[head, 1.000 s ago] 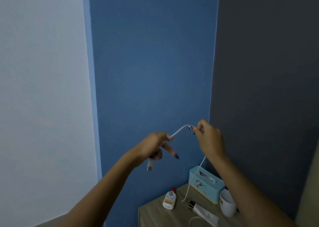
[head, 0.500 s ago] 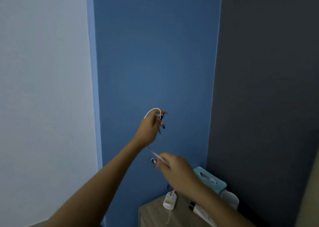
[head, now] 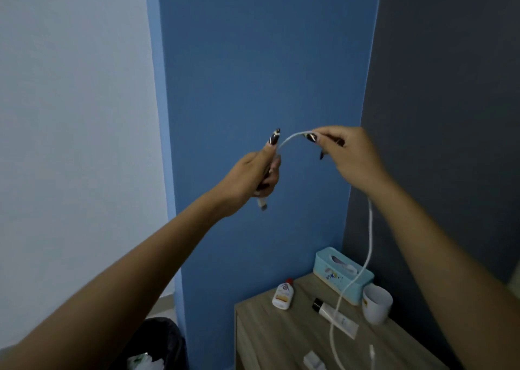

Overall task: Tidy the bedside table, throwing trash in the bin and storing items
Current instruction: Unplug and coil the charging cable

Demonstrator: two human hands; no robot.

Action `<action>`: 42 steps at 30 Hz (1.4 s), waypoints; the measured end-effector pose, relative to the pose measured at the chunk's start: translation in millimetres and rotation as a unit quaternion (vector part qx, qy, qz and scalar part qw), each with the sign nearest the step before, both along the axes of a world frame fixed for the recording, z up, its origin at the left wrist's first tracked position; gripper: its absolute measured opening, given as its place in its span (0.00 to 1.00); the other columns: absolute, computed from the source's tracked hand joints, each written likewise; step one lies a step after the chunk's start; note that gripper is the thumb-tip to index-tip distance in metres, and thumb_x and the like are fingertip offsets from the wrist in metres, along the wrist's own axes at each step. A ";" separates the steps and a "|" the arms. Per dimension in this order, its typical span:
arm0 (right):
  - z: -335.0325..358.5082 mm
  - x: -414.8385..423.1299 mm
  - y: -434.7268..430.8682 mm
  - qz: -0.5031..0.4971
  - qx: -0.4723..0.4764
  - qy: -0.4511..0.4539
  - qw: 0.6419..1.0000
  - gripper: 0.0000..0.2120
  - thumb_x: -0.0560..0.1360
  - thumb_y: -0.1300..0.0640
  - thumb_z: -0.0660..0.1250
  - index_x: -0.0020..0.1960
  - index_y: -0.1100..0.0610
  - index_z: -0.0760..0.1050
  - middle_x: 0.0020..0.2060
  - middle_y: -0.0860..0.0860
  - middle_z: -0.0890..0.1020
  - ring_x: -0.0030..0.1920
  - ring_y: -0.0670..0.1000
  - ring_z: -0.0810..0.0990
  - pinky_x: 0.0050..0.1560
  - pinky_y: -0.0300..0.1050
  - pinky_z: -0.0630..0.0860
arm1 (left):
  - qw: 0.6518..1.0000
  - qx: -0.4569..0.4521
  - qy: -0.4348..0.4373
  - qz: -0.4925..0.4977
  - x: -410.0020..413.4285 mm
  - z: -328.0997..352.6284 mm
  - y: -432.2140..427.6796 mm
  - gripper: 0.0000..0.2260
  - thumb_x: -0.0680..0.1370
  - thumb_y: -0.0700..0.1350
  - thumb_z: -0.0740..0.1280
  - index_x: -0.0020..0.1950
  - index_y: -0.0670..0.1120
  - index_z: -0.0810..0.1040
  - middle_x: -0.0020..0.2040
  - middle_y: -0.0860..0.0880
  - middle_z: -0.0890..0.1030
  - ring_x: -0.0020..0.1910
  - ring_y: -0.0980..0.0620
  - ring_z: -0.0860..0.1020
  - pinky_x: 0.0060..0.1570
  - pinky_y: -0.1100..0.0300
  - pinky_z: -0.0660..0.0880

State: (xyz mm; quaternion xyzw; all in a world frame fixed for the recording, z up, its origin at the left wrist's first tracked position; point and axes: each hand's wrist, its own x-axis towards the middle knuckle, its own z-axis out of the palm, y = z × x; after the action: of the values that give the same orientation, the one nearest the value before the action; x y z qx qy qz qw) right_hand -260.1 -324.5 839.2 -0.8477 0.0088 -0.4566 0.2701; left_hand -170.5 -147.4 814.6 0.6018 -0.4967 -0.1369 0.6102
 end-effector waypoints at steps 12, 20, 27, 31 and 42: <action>-76.5 46.9 83.9 0.016 0.034 0.142 0.989 0.14 0.81 0.56 0.54 0.37 0.48 0.67 0.31 0.49 0.76 0.26 0.45 0.71 0.29 0.41 0.65 | 0.985 -0.151 -0.037 0.075 1.6 32.2 -29.8 0.10 0.82 0.35 0.53 0.60 0.34 0.70 0.46 0.43 0.80 0.32 0.54 0.79 0.38 0.66 0.77; -61.2 7.8 76.8 0.088 0.005 0.280 0.956 0.09 0.78 0.56 0.61 0.53 0.51 0.78 0.35 0.49 0.78 0.29 0.46 0.74 0.27 0.38 0.70 | 0.906 0.061 -0.372 0.194 49.1 -16.9 9.8 0.09 0.80 0.33 0.53 0.49 0.36 0.73 0.44 0.47 0.77 0.31 0.61 0.77 0.32 0.69 0.72; -32.7 -11.1 33.1 0.025 -0.072 0.256 0.964 0.08 0.77 0.53 0.65 0.46 0.49 0.84 0.29 0.47 0.77 0.24 0.41 0.68 0.25 0.32 0.64 | 0.924 0.160 -0.297 0.180 31.6 -54.8 20.4 0.20 0.83 0.53 0.53 0.36 0.42 0.69 0.28 0.52 0.70 0.26 0.54 0.68 0.32 0.61 0.67; -40.2 -0.6 10.5 0.015 -0.006 0.165 0.986 0.06 0.76 0.52 0.68 0.46 0.48 0.84 0.34 0.44 0.83 0.29 0.39 0.74 0.30 0.31 0.65 | 0.980 0.101 -0.134 0.102 4.4 -59.8 21.5 0.21 0.82 0.57 0.50 0.35 0.44 0.62 0.28 0.48 0.64 0.27 0.52 0.62 0.29 0.61 0.63; -118.9 42.8 61.1 -0.007 0.061 0.151 0.987 0.14 0.76 0.55 0.55 0.35 0.60 0.69 0.28 0.51 0.75 0.28 0.45 0.69 0.27 0.34 0.61 | 0.941 -0.139 0.294 -0.093 -14.4 -41.1 -13.3 0.13 0.83 0.41 0.51 0.44 0.43 0.71 0.30 0.50 0.77 0.27 0.56 0.75 0.33 0.64 0.74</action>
State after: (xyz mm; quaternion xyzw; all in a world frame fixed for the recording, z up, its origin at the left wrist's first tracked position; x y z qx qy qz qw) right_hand -217.3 -263.4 720.2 -0.8888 0.0834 -0.3236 0.3136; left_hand -184.9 -160.7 773.5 0.3946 -0.3633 -0.2934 0.7913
